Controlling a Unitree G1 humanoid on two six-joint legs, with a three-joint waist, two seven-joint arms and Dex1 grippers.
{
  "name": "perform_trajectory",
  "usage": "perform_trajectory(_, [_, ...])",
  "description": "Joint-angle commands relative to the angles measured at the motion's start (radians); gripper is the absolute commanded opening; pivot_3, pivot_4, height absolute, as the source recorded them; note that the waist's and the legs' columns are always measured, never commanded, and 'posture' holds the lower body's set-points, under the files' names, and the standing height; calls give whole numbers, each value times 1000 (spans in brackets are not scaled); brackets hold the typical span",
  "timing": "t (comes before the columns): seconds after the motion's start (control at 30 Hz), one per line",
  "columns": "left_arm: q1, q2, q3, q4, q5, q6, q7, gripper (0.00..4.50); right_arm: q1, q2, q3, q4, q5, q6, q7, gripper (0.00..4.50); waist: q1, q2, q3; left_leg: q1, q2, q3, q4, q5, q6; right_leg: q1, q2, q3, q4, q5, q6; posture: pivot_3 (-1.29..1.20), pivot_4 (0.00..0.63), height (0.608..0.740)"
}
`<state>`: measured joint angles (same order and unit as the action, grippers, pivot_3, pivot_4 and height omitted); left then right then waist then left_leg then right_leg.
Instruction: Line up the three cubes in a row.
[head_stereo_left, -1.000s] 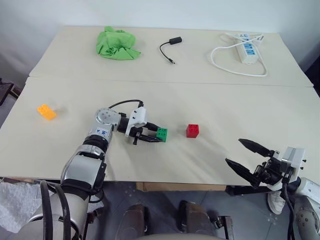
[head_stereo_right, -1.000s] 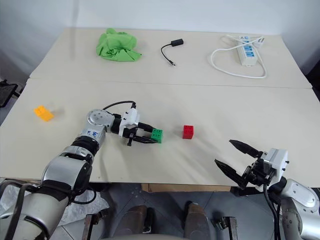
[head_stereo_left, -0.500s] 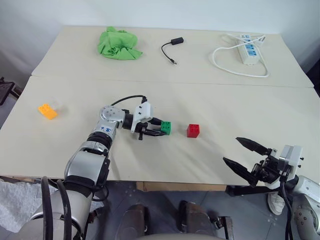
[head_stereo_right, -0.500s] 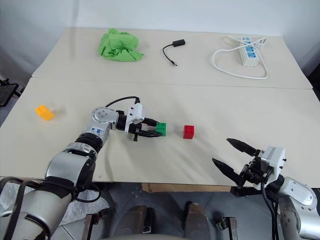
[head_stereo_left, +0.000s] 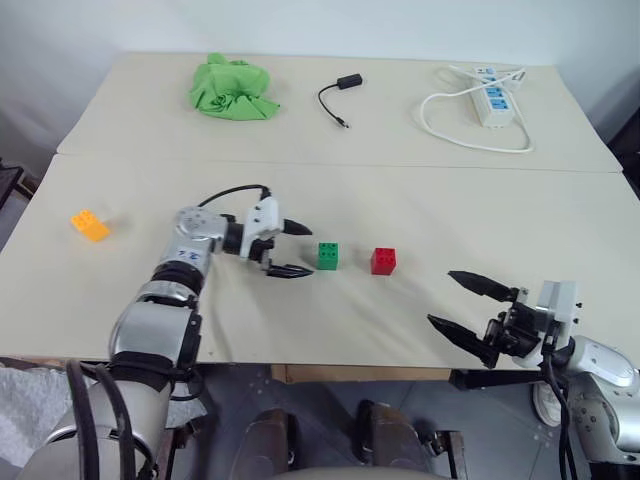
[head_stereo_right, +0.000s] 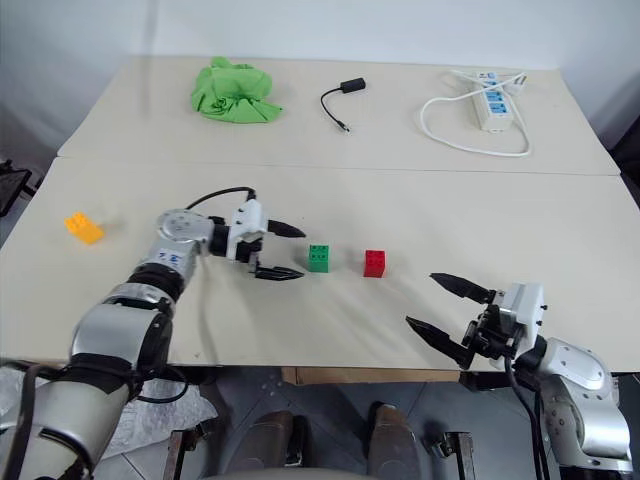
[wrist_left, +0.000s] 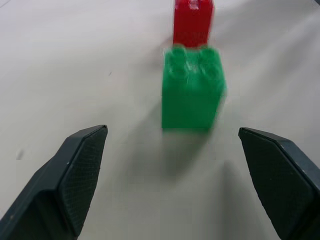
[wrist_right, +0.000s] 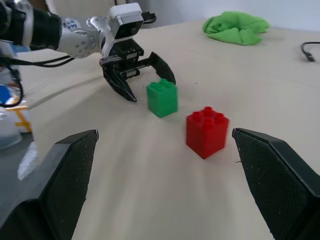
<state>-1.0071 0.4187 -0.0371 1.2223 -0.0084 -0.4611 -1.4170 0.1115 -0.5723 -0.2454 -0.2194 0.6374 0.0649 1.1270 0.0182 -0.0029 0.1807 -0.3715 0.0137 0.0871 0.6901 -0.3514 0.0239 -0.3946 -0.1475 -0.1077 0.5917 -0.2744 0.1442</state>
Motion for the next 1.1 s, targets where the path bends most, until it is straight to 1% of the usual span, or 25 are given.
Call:
perform_trajectory(0.03, [137, 93, 75, -165, -110, 27, -95, 4473, -59, 16, 42, -7, 17, 12, 12, 4500, -12, 0, 0, 0, 0, 0, 0, 0, 0, 0, 0, 0, 0, 0, 0, 0, 150, 740])
perform_trajectory(0.07, [199, 122, 98, -248, -148, 65, -107, 4473, -80, 23, 55, -2, 15, 6, 18, 4500, -21, 0, 0, 0, 1, 0, 0, 0, 0, -1, 0, 0, 1, 0, 0, 0, 150, 740])
perform_trajectory(0.13, [337, 164, 148, -442, -220, 141, -77, 4473, -108, 29, 72, 4, 21, 12, 29, 4500, -22, 0, 0, 0, 1, 0, 0, 0, -1, -1, 0, 0, 2, 0, -1, 0, 150, 740])
perform_trajectory(0.23, [616, 205, 263, -796, -328, 270, 52, 4473, -168, 44, 101, 15, 26, 22, 37, 4500, -24, 0, 0, 0, 5, -7, 0, -1, 0, -2, -2, 0, 3, 0, -1, 0, 150, 740])
perform_trajectory(0.27, [713, 210, 302, -893, -345, 283, 96, 4473, -189, 48, 109, 19, 27, 25, 40, 4500, -25, 0, 0, 0, 5, -9, 0, -1, 0, -2, -2, 0, 3, 0, -1, 0, 150, 740])
perform_trajectory(0.37, [971, 185, 432, -1127, -391, 361, 265, 4473, -242, 52, 133, 25, 28, 27, 61, 4500, -23, 1, 0, 1, 5, -9, 3, -4, 1, -1, -3, 0, 3, 0, -1, 0, 150, 740])
perform_trajectory(0.47, [1152, 120, 569, -1250, -417, 377, 440, 4473, -286, 56, 166, 23, 24, 30, 86, 4500, -15, 0, 0, 1, 6, -11, 4, -6, 1, 1, -3, 0, 3, 0, -1, 0, 150, 740])
perform_trajectory(0.53, [1211, 57, 656, -1293, -455, 397, 573, 4473, -307, 58, 177, 20, 31, 38, 92, 4500, -10, 0, 0, 1, 6, -12, 6, -7, 1, 2, -3, -1, 3, -1, -1, 0, 150, 740])
perform_trajectory(0.63, [1280, -37, 782, -1302, -486, 381, 744, 4473, -333, 60, 198, 16, 24, 41, 103, 4500, -11, 0, 0, 1, 6, -13, 7, -8, 1, 2, -4, -1, 2, -1, -1, 0, 150, 740])
perform_trajectory(0.7, [1338, -105, 858, -1280, -497, 347, 831, 4473, -345, 63, 210, 16, 12, 36, 104, 4500, -19, 0, 0, 1, 7, -12, 7, -10, 0, 2, -3, -1, 2, -1, -1, 0, 150, 740])
perform_trajectory(0.8, [1367, -156, 925, -1237, -517, 314, 917, 4473, -347, 61, 214, 24, -4, 24, 105, 4500, -21, 0, 0, 2, 8, -9, 7, -13, 1, 2, -2, -1, 1, -1, -2, 0, 150, 740])
perform_trajectory(0.87, [1370, -163, 939, -1227, -541, 316, 939, 4473, -345, 61, 210, 25, -2, 29, 104, 4500, -17, -1, -1, 2, 8, -8, 7, -13, 2, 1, -2, -2, 1, -1, -2, 0, 150, 740])
perform_trajectory(0.97, [1351, -147, 931, -1219, -555, 329, 963, 4473, -345, 61, 208, 29, -3, 34, 104, 4500, -12, -3, -2, 1, 7, -8, 9, -14, 3, 2, -3, -2, 1, -1, -2, 0, 150, 740])
perform_trajectory(1.1, [1292, -97, 856, -1238, -511, 381, 1002, 4473, -345, 59, 206, 35, -4, 38, 105, 4500, -13, -4, -3, 2, 8, -8, 9, -15, 3, 2, -3, -2, 1, -1, -2, 0, 150, 740])
